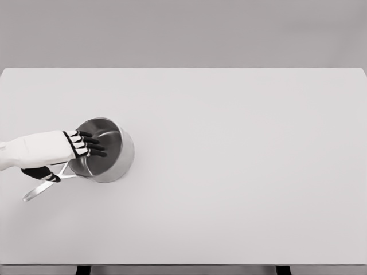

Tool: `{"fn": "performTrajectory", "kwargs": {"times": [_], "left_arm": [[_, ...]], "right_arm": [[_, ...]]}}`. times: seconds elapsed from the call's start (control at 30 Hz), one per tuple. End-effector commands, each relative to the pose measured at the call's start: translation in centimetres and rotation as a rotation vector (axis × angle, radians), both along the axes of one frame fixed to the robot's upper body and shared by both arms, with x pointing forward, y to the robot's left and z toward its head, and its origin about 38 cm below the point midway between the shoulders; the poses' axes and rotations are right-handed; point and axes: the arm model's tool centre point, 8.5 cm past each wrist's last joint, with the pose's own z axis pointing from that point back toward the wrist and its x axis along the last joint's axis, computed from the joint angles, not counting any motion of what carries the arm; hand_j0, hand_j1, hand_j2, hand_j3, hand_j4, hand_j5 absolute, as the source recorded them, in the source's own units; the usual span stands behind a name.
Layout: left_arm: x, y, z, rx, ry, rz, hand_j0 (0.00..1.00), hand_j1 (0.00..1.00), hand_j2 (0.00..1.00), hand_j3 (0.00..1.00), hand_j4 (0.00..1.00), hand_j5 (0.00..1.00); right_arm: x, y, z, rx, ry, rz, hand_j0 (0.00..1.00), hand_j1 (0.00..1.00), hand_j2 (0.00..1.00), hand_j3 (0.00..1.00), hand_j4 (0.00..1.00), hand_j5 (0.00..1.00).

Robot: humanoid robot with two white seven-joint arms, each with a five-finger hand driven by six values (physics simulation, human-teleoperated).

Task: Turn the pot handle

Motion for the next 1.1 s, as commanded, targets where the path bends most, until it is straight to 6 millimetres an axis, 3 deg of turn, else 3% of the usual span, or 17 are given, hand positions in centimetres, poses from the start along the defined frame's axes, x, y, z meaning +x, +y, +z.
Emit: {"fn": "performTrajectory", "kwargs": {"times": [0.0, 0.17, 0.27, 0.7, 1.07], "left_arm": [[0.2, 0.4, 0.0, 0.002, 0.001, 0.015, 1.0, 1.0, 1.0, 1.0, 1.0, 1.0], [0.2, 0.5, 0.3, 0.0, -0.002, 0.017, 1.0, 1.0, 1.0, 1.0, 1.0, 1.0], [0.2, 0.8, 1.5, 0.002, -0.025, 0.017, 1.0, 1.0, 1.0, 1.0, 1.0, 1.0], [-0.6, -0.7, 2.9, -0.037, -0.037, -0.029, 1.0, 1.0, 1.0, 1.0, 1.0, 1.0], [-1.6, -0.9, -0.2, -0.038, 0.028, -0.026, 1.0, 1.0, 1.0, 1.0, 1.0, 1.0]], "right_arm": [[0.0, 0.0, 0.0, 0.0, -0.001, 0.0, 1.0, 1.0, 1.0, 1.0, 1.0, 1.0], [0.0, 0.0, 0.0, 0.0, 0.0, 0.0, 1.0, 1.0, 1.0, 1.0, 1.0, 1.0], [0.0, 0.0, 0.0, 0.0, 0.0, 0.0, 1.0, 1.0, 1.0, 1.0, 1.0, 1.0], [0.0, 0.0, 0.0, 0.0, 0.0, 0.0, 1.0, 1.0, 1.0, 1.0, 1.0, 1.0], [0.0, 0.0, 0.0, 0.0, 0.0, 0.0, 1.0, 1.0, 1.0, 1.0, 1.0, 1.0]]}}
